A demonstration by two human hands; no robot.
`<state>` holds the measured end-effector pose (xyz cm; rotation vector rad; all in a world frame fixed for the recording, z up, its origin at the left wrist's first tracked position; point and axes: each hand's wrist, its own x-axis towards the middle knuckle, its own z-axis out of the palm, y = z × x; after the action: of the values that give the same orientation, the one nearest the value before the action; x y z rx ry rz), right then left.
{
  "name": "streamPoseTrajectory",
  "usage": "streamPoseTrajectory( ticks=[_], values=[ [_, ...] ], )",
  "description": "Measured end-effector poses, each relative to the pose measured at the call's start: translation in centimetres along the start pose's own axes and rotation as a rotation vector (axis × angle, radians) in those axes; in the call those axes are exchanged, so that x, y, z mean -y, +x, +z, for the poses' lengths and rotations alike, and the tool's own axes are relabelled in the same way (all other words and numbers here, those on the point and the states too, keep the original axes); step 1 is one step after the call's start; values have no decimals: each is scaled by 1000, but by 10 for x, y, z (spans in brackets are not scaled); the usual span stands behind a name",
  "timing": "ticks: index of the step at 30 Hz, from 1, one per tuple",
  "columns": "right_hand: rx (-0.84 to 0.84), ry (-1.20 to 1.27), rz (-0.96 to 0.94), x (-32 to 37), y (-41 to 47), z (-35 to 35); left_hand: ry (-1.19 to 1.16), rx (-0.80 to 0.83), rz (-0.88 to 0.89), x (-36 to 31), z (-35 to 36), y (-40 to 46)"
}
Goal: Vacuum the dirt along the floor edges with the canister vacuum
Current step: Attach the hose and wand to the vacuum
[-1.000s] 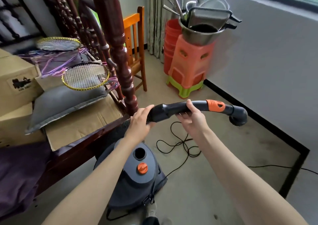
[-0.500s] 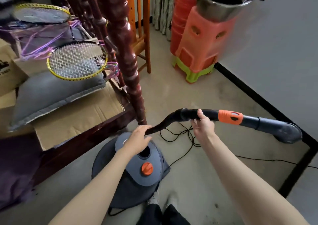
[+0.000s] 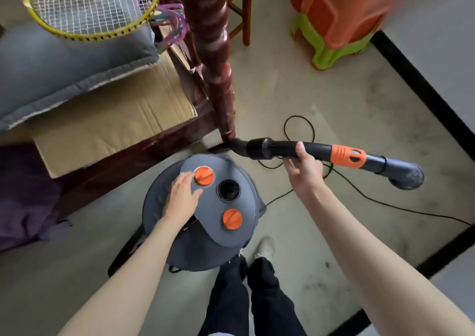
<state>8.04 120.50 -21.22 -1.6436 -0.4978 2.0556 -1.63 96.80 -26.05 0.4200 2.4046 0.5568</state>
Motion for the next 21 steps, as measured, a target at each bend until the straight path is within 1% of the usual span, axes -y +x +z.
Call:
streamPoseTrajectory(
  ticks=[5, 8, 11, 12, 15, 18, 21],
  values=[
    [3, -8, 28, -19, 4, -6, 113, 68, 119, 4, 21, -5],
    [2, 23, 34, -26, 8, -8, 191, 167, 160, 5, 36, -28],
    [-9, 12, 31, -28, 7, -8, 291, 225, 302, 9, 53, -47],
    [-4, 6, 30, -28, 7, -8, 304, 204, 320, 11, 58, -50],
    [-3, 20, 19, -27, 4, -8, 370, 67, 301, 8, 68, -52],
    [-4, 48, 14, -25, 4, -10, 539, 26, 279, -3, 74, -53],
    [-7, 47, 18, -26, 2, -15, 617, -18, 282, -10, 78, -54]
  ],
)
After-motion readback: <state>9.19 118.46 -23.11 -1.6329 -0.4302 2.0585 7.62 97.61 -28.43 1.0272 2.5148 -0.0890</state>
